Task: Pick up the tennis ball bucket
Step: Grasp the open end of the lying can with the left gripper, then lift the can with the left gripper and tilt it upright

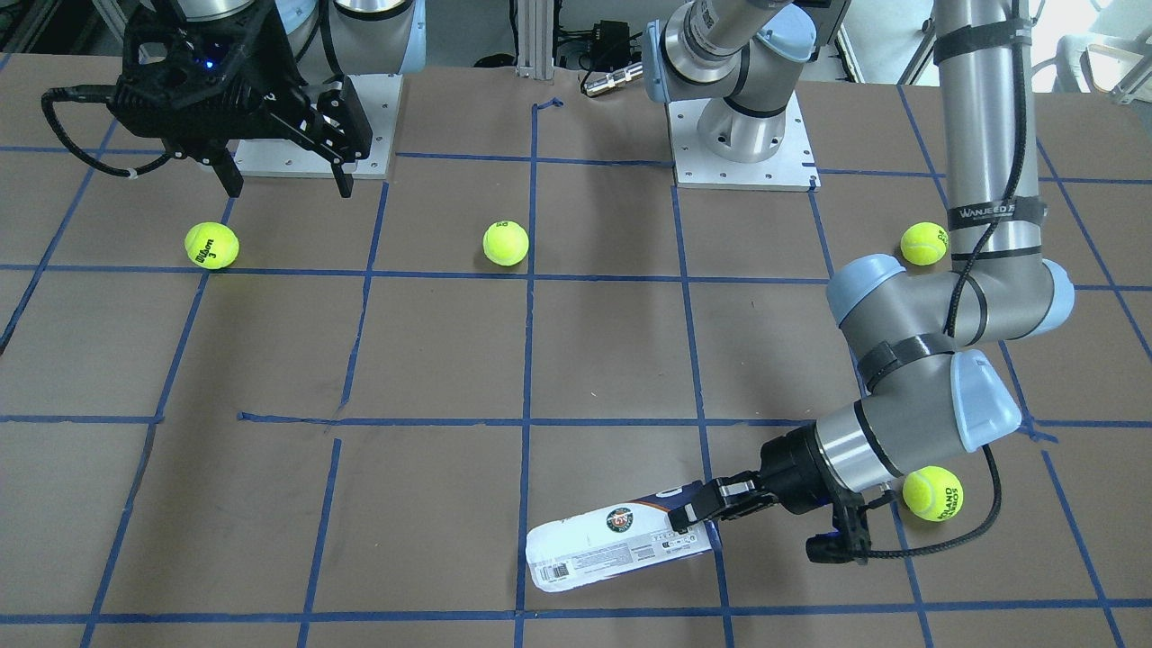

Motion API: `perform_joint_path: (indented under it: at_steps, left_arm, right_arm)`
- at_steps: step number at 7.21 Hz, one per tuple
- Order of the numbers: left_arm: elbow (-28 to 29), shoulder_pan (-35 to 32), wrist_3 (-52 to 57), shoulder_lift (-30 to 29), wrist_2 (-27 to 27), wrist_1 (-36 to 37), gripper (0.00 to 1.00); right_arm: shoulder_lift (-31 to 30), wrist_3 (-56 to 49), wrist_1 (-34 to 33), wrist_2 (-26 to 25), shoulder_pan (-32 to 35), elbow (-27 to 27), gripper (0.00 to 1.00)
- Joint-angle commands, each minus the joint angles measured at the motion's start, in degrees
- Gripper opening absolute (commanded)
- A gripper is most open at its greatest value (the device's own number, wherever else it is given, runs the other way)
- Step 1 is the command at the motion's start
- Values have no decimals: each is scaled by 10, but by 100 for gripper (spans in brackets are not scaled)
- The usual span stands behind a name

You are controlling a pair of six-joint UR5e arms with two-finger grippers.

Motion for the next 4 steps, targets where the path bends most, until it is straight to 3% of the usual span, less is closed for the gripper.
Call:
perform_joint_path:
  at_steps: [1, 4]
  left_arm:
    - [76, -29, -68, 20, 68, -34, 0]
    - [152, -102, -64, 43, 237, -118, 0]
  right_arm:
    - [-3, -2, 1, 0, -8, 6, 100]
    - [-7, -2, -2, 0, -13, 12, 100]
